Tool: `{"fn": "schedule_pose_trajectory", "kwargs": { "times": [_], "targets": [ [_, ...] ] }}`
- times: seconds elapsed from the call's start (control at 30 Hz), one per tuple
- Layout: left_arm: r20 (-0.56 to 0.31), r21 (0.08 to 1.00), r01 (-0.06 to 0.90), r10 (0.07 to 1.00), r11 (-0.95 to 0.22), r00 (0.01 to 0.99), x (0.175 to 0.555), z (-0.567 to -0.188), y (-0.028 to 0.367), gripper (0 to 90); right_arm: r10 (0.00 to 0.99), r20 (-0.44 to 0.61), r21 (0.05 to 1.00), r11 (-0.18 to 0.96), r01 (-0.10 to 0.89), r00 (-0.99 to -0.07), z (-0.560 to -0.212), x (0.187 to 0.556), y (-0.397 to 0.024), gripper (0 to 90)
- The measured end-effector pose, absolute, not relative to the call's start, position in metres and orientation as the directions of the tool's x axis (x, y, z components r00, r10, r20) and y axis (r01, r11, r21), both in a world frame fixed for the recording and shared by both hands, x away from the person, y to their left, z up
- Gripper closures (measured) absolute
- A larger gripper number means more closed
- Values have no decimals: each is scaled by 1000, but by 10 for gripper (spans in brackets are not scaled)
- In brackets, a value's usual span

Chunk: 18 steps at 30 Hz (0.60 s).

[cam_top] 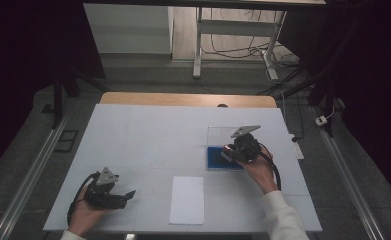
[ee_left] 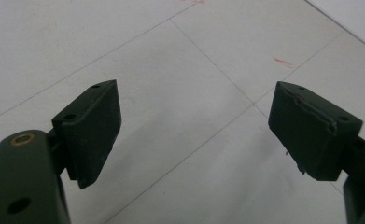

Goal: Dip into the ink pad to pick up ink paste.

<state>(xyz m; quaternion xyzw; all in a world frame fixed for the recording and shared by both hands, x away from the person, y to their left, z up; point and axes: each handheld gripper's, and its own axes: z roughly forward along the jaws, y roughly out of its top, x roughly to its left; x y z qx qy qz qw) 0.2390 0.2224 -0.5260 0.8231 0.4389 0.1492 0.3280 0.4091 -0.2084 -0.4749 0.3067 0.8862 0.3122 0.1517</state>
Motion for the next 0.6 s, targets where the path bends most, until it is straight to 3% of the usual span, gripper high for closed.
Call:
{"fn": "schedule_pose_trajectory", "kwargs": {
  "times": [0.6],
  "targets": [
    [-40,668,625,818,-405,573,238,-526,220,177,637,-119,619,647,445,-761,-479,407,-203,705]
  ]
}}
